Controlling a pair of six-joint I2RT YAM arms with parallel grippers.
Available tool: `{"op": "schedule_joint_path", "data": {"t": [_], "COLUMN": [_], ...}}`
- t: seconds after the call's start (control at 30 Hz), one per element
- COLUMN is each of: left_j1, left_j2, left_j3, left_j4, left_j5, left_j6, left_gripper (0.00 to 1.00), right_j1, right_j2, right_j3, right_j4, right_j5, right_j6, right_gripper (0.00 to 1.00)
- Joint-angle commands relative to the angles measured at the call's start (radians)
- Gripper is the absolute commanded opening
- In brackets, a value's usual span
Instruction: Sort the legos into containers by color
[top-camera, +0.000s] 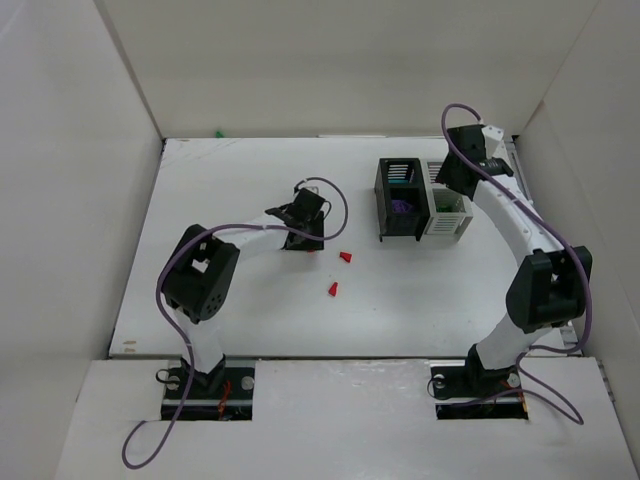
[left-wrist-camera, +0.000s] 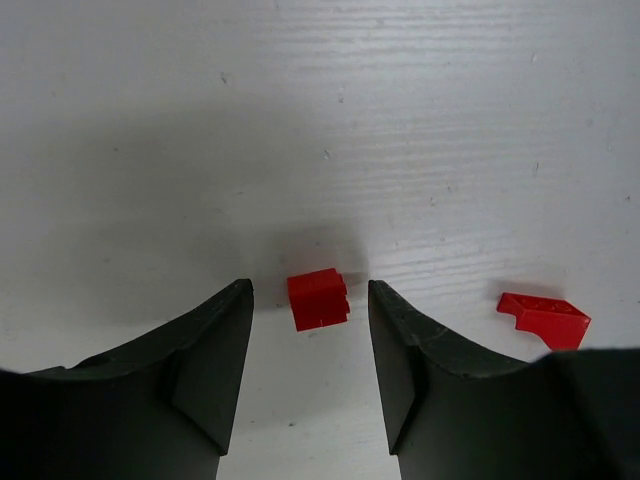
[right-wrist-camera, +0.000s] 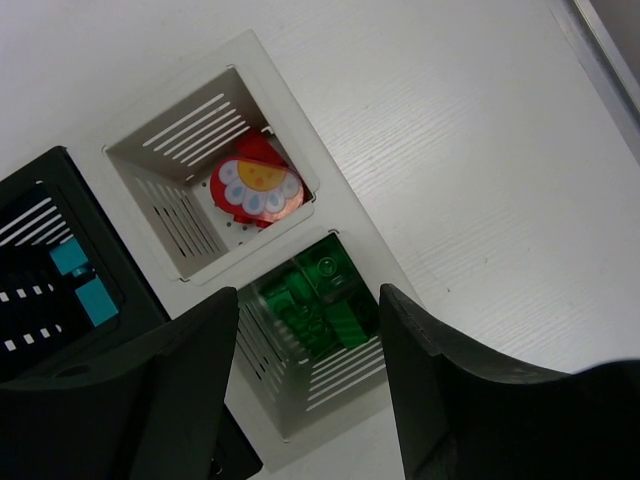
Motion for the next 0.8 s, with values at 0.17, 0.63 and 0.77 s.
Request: {"op": "schedule_joint_path", "data": {"t": [0.17, 0.63, 0.77], "left_j1": [-0.026, -0.044, -0.044], "left_j2": [0.028, 0.0, -0.047], "left_j3": [0.045, 0.088, 0.147], "left_j4": [-0.046, -0.066, -0.057], "left_j5": [-0.056, -0.081, -0.081], "left_j6": [-0.028, -0.047, -0.024], "left_gripper": [0.39, 0.09, 0.06], "right_j1": [-0.012, -0.022, -0.022], "right_j2": [-0.039, -0.246, -0.374], "right_j3": [-0.032, -0.18, -0.246], "right_j4": [0.042, 0.051, 0.061], "right_j5": [0.001, 0.009, 0.009], "right_j6": [0.011, 0.076, 0.098], "right_gripper": [0.64, 0.64, 0.65]}}
